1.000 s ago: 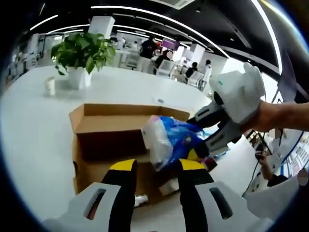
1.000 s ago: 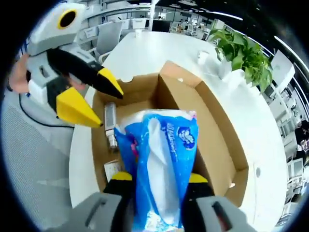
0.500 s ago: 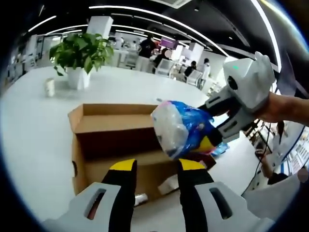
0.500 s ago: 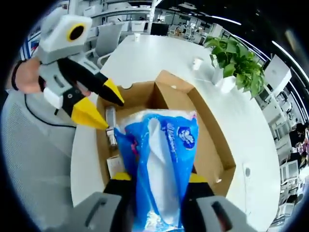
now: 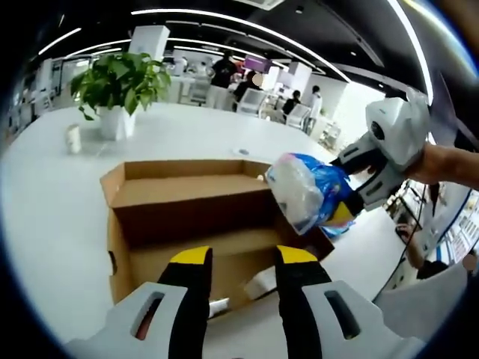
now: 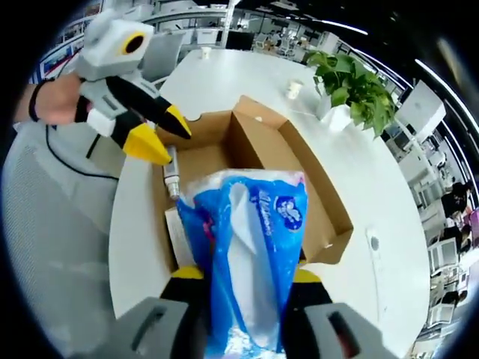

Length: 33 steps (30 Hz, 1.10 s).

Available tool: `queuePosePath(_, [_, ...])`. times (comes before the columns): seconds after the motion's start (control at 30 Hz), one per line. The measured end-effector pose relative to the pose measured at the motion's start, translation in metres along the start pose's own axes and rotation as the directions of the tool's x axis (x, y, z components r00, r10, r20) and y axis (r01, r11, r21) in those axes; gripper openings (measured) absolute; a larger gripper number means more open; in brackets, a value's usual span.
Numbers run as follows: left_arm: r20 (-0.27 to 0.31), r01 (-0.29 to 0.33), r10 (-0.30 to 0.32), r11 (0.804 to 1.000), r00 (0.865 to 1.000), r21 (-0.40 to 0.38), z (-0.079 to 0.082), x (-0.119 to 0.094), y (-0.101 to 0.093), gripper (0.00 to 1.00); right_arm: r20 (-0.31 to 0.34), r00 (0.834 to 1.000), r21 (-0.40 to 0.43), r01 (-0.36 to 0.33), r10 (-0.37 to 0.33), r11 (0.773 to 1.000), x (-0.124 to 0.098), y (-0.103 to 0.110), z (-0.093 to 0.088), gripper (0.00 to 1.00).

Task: Operate the shoe box by opening the lid, removing the specified soft item, and placing it in the target area until the item is outside and the box remains undamaged.

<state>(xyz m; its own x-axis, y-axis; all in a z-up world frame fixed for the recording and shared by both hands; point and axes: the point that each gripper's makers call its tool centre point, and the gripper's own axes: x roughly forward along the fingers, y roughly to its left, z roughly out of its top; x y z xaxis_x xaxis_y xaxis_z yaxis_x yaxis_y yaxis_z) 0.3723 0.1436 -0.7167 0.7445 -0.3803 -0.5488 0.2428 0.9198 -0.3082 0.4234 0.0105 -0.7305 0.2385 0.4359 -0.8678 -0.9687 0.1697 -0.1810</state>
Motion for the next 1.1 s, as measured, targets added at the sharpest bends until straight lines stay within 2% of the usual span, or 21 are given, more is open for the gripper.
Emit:
queuePosePath(0.27, [-0.008,-0.002,0.002,1.0,1.0,0.008,-0.001,0.001,-0.001,0.33,-0.021,0.999,0.034,0.025,-0.025,0.999,-0.011,0.002,-0.033,0.32])
queuePosePath(0.37, [-0.016,0.002,-0.002,1.0,1.0,0.012,-0.003,0.001,-0.001,0.33,-0.045,0.998,0.019,0.041,-0.04,0.999,-0.018,0.0,-0.049,0.33])
queuePosePath(1.1, [-0.03,-0.008,0.009,0.999,0.999,0.032,-0.008,0.0,0.0,0.33,-0.103,0.992,0.105,0.083,-0.072,0.991,-0.053,0.004,-0.14,0.33])
